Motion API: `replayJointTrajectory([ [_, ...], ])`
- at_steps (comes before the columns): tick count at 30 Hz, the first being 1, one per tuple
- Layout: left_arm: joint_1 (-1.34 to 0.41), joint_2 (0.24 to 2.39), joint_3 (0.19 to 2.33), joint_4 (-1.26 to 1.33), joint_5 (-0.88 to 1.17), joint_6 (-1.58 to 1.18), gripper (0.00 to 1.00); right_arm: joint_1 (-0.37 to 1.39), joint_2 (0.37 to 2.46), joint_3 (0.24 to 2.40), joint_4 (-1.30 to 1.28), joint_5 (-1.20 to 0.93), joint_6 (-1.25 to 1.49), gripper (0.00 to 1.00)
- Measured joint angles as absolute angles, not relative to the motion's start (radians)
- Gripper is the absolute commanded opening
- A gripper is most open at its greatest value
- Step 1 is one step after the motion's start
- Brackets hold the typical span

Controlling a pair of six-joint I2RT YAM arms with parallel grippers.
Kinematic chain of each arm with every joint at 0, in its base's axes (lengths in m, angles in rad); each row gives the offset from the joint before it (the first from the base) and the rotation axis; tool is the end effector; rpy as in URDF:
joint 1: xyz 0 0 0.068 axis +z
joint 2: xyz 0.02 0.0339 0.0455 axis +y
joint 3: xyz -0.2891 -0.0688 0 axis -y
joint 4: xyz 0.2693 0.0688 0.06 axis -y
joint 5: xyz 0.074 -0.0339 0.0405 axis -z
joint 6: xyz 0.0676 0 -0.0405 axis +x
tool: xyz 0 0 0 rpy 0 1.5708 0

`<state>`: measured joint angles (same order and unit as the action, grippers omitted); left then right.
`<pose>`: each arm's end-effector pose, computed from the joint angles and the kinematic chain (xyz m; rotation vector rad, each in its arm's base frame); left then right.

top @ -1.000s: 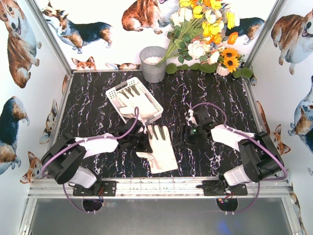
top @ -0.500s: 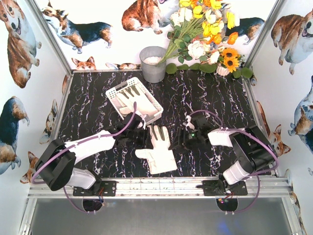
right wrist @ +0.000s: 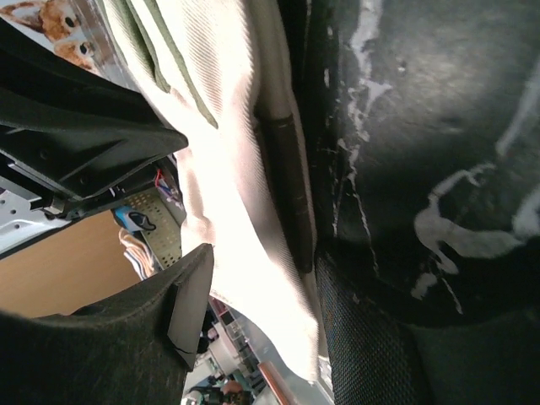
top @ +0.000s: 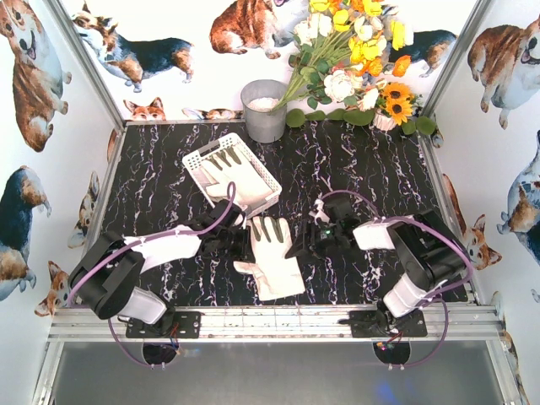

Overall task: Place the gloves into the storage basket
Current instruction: Pick up the glove from the center of the board.

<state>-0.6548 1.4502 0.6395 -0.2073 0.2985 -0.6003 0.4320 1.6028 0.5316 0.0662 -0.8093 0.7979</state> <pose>0.2156 -0.1906 0.1287 0.1927 2.7530 -0.7948 0.2298 0.1598 0.0930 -0.1641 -2.7746 -1.4274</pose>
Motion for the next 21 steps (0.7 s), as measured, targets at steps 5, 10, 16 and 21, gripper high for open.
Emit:
replayJointTrajectory([
  [5,-0.647,1.442,0.607,-0.154,0.317,-0.606,0.14,0.465,1.640,0.552,0.094,-0.826,0.819,0.53],
  [10,-0.642,1.435,0.568,-0.075,0.344,-0.632,0.14,0.490,1.648,0.558,0.103,-0.819,0.832,0.51],
  [16,-0.641,1.402,0.496,0.039,0.375,-0.660,0.17,0.509,1.670,0.580,0.078,-0.790,0.837,0.19],
  [21,-0.642,1.359,0.446,0.096,0.400,-0.687,0.38,0.515,1.660,0.599,-0.019,-0.718,0.820,0.00],
])
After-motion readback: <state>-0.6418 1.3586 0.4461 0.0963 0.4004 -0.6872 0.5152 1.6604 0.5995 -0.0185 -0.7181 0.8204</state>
